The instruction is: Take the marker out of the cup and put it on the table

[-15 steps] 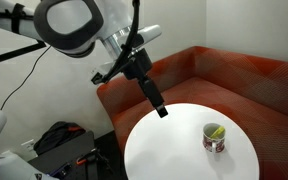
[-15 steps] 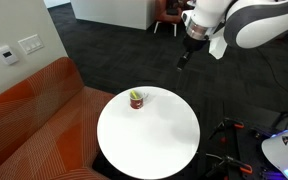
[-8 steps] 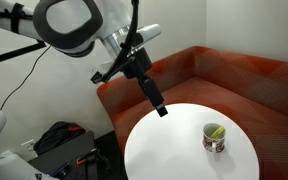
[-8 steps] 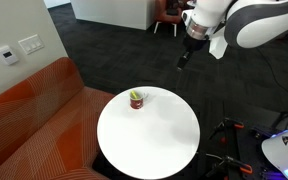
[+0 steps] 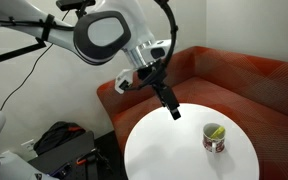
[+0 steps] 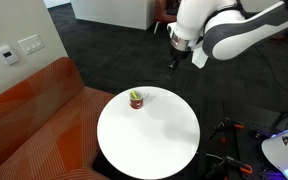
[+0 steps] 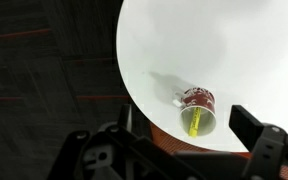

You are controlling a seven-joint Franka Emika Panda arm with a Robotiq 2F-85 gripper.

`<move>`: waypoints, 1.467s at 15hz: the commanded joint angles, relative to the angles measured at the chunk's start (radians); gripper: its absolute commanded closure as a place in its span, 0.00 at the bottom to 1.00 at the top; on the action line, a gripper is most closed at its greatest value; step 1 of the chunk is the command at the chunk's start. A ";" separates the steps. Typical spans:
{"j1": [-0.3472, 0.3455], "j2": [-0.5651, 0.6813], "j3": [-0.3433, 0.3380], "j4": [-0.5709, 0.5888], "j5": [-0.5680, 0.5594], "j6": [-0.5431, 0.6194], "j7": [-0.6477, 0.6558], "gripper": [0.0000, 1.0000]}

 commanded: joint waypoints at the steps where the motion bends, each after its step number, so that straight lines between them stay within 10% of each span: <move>1: 0.037 0.118 -0.024 0.082 -0.017 0.068 0.024 0.00; 22: 0.104 0.630 -0.099 0.517 0.280 0.077 -0.013 0.00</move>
